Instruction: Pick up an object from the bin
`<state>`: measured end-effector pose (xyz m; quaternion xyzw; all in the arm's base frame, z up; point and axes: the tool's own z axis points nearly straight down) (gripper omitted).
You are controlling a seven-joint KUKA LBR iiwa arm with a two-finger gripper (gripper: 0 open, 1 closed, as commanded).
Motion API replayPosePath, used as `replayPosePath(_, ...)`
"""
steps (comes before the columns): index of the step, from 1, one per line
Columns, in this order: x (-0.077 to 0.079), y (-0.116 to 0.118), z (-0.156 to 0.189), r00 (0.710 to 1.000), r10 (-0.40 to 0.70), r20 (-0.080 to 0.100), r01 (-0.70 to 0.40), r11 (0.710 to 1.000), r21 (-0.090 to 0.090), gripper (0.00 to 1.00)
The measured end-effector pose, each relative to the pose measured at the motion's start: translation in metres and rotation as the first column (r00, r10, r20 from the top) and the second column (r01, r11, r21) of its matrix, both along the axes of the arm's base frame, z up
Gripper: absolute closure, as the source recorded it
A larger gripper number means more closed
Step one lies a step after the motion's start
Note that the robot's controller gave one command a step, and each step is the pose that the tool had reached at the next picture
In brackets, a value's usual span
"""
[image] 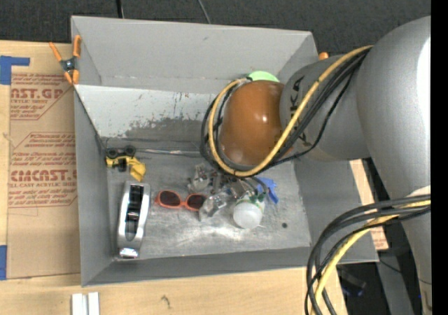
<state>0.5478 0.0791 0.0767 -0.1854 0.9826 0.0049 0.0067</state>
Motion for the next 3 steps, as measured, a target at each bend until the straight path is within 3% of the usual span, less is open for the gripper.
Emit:
replayPosePath(1,-0.002,-0.004,0.002,1.0,0.018,-0.002,-0.018,1.0,0.0,1.0)
replayPosePath(2,0.018,-0.002,0.054,0.997,0.076,-0.01,-0.076,0.997,-0.011,1.0)
replayPosePath(3,-0.027,0.001,0.176,1.0,-0.017,-0.009,0.017,1.0,-0.01,1.0)
